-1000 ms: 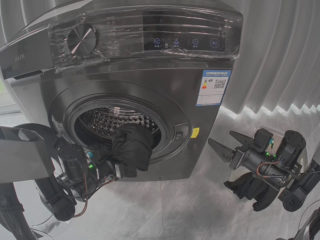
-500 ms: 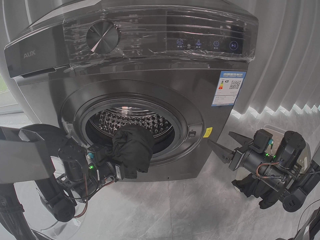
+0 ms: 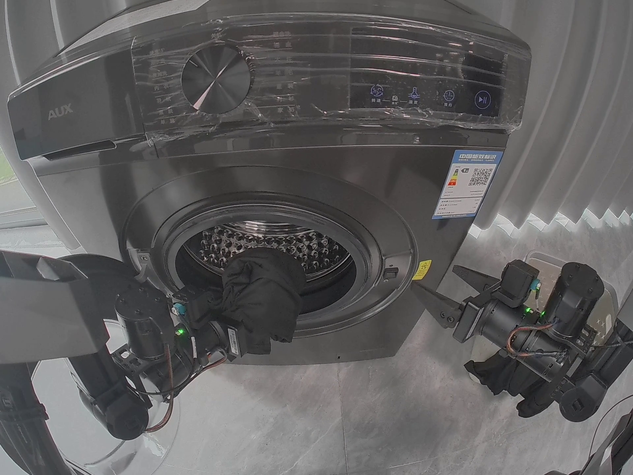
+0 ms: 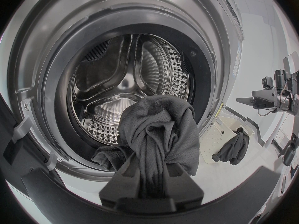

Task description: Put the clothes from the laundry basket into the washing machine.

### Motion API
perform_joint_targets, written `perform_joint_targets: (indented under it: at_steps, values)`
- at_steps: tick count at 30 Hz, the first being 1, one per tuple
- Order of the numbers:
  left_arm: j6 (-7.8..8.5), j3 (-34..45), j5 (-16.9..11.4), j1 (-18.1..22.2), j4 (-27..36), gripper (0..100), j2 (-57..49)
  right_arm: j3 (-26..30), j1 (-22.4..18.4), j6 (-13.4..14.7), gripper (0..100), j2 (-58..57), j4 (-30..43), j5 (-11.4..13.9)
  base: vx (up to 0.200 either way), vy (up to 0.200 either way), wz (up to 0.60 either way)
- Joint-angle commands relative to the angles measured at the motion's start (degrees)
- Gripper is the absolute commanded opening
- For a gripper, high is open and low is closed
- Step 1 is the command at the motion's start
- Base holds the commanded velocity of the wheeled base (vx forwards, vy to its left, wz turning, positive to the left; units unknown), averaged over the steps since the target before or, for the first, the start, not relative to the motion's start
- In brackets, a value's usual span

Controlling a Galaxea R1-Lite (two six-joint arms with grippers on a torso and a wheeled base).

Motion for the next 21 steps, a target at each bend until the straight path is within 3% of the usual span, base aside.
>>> perform_joint_targets:
  at_steps: [1, 8, 12, 13, 16, 17, 21]
  values:
    - [-0.02, 0.03, 0.02, 0.01, -0.14, 0, 0.1, 0.1, 0.02, -0.01, 100, 0.16, -0.03, 0.02, 0.0, 0.0, 0.0]
    - [0.25, 0.12, 0.29, 0.28, -0.05, 0, 0.53, 3.88, 0.11, -0.1, 100, 0.25, -0.03, 0.2, 0.0, 0.0, 0.0]
    - [0.69, -0.59, 2.57, 0.45, -0.05, 0, 0.62, 7.74, 0.64, -0.71, 100, 0.16, -0.03, 0.28, 0.0, 0.0, 0.0]
    - [1.92, -1.55, 3.19, 0.19, -0.05, 0, 0.89, 8.8, 0.9, -0.89, 100, 0.25, -0.03, 0.28, 0.0, 0.0, 0.0]
    - [2.79, -4.37, 3.36, -0.25, 0.12, 0, 3.0, 10.38, 1.34, -0.98, 100, 1.22, -0.03, 0.37, 0.0, 0.0, 0.0]
    - [2.71, -4.72, 3.36, -0.43, 0.12, 0, 3.43, 10.47, 1.43, -0.98, 100, 1.39, -0.03, 0.37, 0.0, 0.0, 0.0]
    - [-1.42, -10.78, 3.27, -1.75, 0.12, 0, 7.3, 10.73, 1.95, -1.07, 100, 2.01, -0.03, 0.37, 0.0, 0.0, 0.0]
